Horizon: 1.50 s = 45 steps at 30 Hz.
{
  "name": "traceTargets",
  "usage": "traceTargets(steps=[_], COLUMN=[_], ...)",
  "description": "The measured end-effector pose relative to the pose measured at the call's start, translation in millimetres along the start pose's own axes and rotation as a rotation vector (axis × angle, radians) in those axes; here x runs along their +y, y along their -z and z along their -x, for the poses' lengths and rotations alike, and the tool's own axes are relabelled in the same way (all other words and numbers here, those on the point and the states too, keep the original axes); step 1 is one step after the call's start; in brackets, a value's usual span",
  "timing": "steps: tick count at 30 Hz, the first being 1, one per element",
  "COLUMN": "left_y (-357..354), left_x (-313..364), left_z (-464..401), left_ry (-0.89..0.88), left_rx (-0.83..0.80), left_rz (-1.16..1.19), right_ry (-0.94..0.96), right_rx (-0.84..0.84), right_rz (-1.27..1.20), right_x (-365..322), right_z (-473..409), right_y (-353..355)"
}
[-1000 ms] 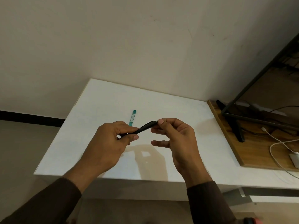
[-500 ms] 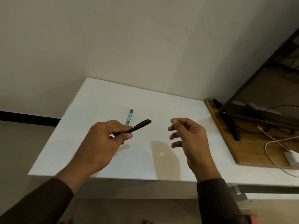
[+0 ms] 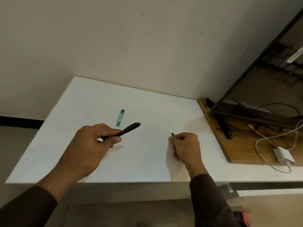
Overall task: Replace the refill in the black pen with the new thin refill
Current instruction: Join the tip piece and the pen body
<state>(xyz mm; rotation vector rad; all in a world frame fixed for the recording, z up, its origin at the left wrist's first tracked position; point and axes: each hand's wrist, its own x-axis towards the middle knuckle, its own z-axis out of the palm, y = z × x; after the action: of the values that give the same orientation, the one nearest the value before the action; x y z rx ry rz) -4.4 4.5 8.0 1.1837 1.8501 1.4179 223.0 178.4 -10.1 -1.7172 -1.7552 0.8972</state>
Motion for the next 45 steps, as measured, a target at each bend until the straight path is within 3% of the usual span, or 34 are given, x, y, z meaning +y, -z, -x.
traceTargets(steps=[9, 13, 18, 20, 34, 37, 45], left_y=[-2.5, -6.5, -10.3, -12.2, -7.4, -6.1, 5.0], left_x=[0.8, 1.8, -0.9, -3.0, 5.7, 7.9, -3.8], left_z=[0.3, 0.0, 0.5, -0.3, -1.4, -2.3, -5.6], left_ry=[-0.014, -0.023, 0.159, 0.227, 0.308, 0.283, 0.112], left_rx=[0.010, 0.040, 0.068, 0.048, -0.036, -0.033, 0.200], left_rz=[-0.011, 0.001, 0.213, 0.276, 0.441, 0.391, 0.010], right_ry=[-0.098, 0.006, 0.199, 0.262, 0.223, 0.222, 0.059], right_rx=[0.007, 0.073, -0.330, -0.403, -0.432, -0.376, 0.010], right_rz=[-0.139, -0.097, -0.206, -0.165, -0.308, -0.287, 0.077], right_x=[5.7, -6.8, -52.7, -63.7, -71.4, -69.2, -43.8], right_z=[7.2, 29.5, 87.6, 103.3, 104.9, 100.2, 53.8], right_y=[20.2, 25.8, -12.7, -30.3, -37.4, -34.8, -25.7])
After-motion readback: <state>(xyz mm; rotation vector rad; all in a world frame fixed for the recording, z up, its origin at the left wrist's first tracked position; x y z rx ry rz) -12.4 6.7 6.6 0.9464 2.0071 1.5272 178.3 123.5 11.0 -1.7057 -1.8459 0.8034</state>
